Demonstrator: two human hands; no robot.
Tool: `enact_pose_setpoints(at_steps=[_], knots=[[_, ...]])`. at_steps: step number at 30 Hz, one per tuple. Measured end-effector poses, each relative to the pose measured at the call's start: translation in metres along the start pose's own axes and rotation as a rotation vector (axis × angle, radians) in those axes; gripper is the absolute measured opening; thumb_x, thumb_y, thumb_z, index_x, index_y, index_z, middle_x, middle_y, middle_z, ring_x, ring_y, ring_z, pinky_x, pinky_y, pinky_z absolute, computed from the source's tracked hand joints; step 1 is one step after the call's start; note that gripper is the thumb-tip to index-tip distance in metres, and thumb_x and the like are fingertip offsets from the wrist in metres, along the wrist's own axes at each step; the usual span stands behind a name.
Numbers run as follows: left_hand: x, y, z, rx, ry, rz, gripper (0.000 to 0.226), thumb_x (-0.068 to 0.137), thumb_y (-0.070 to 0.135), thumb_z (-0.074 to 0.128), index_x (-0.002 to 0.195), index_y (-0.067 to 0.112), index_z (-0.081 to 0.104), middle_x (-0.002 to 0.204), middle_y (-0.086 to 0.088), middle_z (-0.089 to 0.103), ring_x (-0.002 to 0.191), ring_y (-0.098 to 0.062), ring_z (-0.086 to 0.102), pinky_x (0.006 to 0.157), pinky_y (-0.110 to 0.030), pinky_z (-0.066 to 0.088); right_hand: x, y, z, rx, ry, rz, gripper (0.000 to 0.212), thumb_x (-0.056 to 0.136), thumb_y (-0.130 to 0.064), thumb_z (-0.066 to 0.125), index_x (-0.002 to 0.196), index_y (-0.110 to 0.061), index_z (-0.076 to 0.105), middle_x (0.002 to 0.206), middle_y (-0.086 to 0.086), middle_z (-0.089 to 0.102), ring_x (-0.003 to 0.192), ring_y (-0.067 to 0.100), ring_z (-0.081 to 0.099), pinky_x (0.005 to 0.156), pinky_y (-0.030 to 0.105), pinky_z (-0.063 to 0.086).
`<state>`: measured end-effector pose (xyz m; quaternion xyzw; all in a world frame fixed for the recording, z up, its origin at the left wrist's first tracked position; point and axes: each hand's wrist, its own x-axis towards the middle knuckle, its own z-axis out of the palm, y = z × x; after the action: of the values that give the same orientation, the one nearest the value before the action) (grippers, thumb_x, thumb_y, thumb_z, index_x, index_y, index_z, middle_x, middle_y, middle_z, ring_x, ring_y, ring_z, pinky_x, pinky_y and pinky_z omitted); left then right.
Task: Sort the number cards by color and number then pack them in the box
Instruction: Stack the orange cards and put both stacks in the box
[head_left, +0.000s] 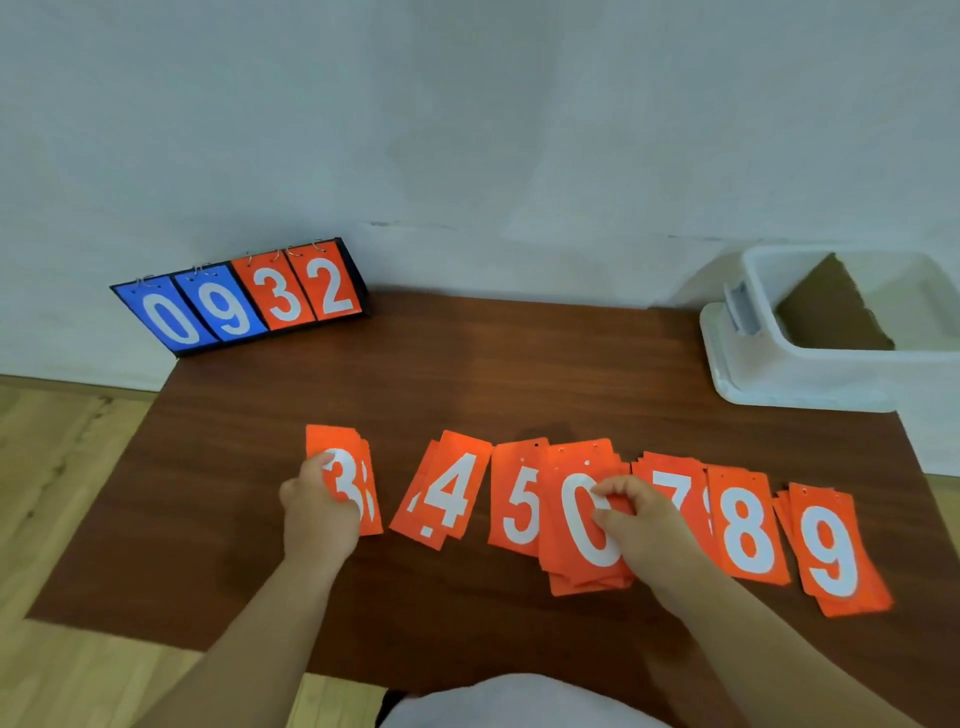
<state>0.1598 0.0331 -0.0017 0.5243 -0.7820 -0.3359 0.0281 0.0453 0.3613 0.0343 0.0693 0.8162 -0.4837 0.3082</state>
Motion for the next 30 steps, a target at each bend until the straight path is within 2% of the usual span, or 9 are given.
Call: enact_pose_setpoints(at_steps=[4, 8, 11, 15, 18, 22, 24, 27, 30], knots=[[-0.04, 0.013, -0.014, -0.221, 0.057, 0.045, 0.06, 0.088, 0.001, 0.065, 0.142, 0.025, 0.052, 0.142, -0.012, 0.05, 0.124, -0.037, 0.055, 0.099, -0.047, 0.05, -0.003, -0.007, 0.0, 0.154, -0.103, 0.011, 0.015, 0.096, -0.02, 0.068, 0.101, -0.033, 0.071, 0.12, -0.006, 0.063, 0.107, 0.021, 0.064, 0.092, 0.044, 0.059], [-0.081, 0.034, -0.012, -0.485, -0.082, -0.013, 0.055, 0.087, -0.002, 0.064, 0.131, 0.031, 0.058, 0.127, -0.001, 0.056, 0.115, -0.025, 0.06, 0.095, -0.042, 0.055, -0.006, -0.025, 0.004, 0.465, -0.231, 0.116, 0.022, 0.095, -0.01, 0.068, 0.107, -0.027, 0.075, 0.12, 0.008, 0.07, 0.105, 0.034, 0.071, 0.091, 0.055, 0.059], [-0.102, 0.051, -0.01, -0.555, -0.222, -0.045, 0.052, 0.089, 0.0, 0.063, 0.121, 0.04, 0.058, 0.123, 0.002, 0.057, 0.104, -0.019, 0.063, 0.085, -0.037, 0.059, -0.014, -0.042, 0.008, 0.647, -0.362, 0.157, 0.027, 0.094, -0.009, 0.068, 0.12, -0.019, 0.072, 0.121, 0.013, 0.072, 0.103, 0.038, 0.073, 0.083, 0.055, 0.061], [-0.117, 0.07, -0.013, -0.584, -0.433, 0.046, 0.054, 0.094, 0.003, 0.062, 0.126, 0.044, 0.049, 0.118, 0.011, 0.058, 0.099, -0.013, 0.066, 0.069, -0.022, 0.059, -0.023, -0.06, 0.019, 0.741, -0.436, 0.137, 0.03, 0.095, -0.009, 0.065, 0.124, -0.013, 0.068, 0.12, 0.017, 0.073, 0.104, 0.039, 0.073, 0.07, 0.047, 0.064], [-0.119, 0.079, -0.018, -0.601, -0.56, 0.165, 0.05, 0.099, 0.013, 0.061, 0.129, 0.049, 0.043, 0.122, 0.016, 0.059, 0.103, -0.01, 0.068, 0.075, -0.022, 0.06, -0.027, -0.065, 0.033, 0.71, -0.366, 0.098, 0.027, 0.095, -0.006, 0.064, 0.121, -0.012, 0.068, 0.114, 0.014, 0.075, 0.103, 0.039, 0.073, 0.075, 0.049, 0.064], [-0.108, 0.084, -0.023, -0.606, -0.65, 0.241, 0.038, 0.099, 0.03, 0.056, 0.122, 0.059, 0.048, 0.122, 0.015, 0.063, 0.108, -0.012, 0.069, 0.092, -0.041, 0.06, -0.028, -0.063, 0.058, 0.505, -0.192, 0.05, 0.022, 0.097, -0.004, 0.061, 0.115, -0.013, 0.07, 0.118, 0.012, 0.074, 0.107, 0.034, 0.071, 0.095, 0.056, 0.057], [-0.101, 0.083, -0.026, -0.638, -0.677, 0.256, 0.031, 0.089, 0.036, 0.052, 0.117, 0.05, 0.056, 0.119, 0.008, 0.067, 0.106, -0.015, 0.07, 0.093, -0.042, 0.06, -0.029, -0.064, 0.068, 0.487, -0.171, 0.082, 0.021, 0.099, -0.006, 0.061, 0.116, -0.013, 0.07, 0.117, 0.011, 0.073, 0.109, 0.032, 0.071, 0.096, 0.055, 0.056], [-0.087, 0.078, -0.028, -0.709, -0.79, 0.235, 0.037, 0.085, 0.038, 0.047, 0.119, 0.03, 0.058, 0.12, -0.007, 0.069, 0.106, -0.023, 0.071, 0.094, -0.043, 0.059, -0.031, -0.065, 0.079, 0.56, -0.19, 0.152, 0.02, 0.097, -0.009, 0.065, 0.115, -0.014, 0.071, 0.114, 0.009, 0.075, 0.107, 0.033, 0.071, 0.092, 0.051, 0.059], [-0.066, 0.075, -0.022, -0.695, -0.876, 0.18, 0.033, 0.092, 0.044, 0.049, 0.121, 0.033, 0.06, 0.118, -0.004, 0.071, 0.104, -0.02, 0.072, 0.092, -0.044, 0.06, -0.032, -0.062, 0.089, 0.557, -0.103, 0.121, 0.02, 0.094, -0.008, 0.068, 0.113, -0.014, 0.071, 0.112, 0.005, 0.074, 0.105, 0.028, 0.071, 0.093, 0.046, 0.06]])
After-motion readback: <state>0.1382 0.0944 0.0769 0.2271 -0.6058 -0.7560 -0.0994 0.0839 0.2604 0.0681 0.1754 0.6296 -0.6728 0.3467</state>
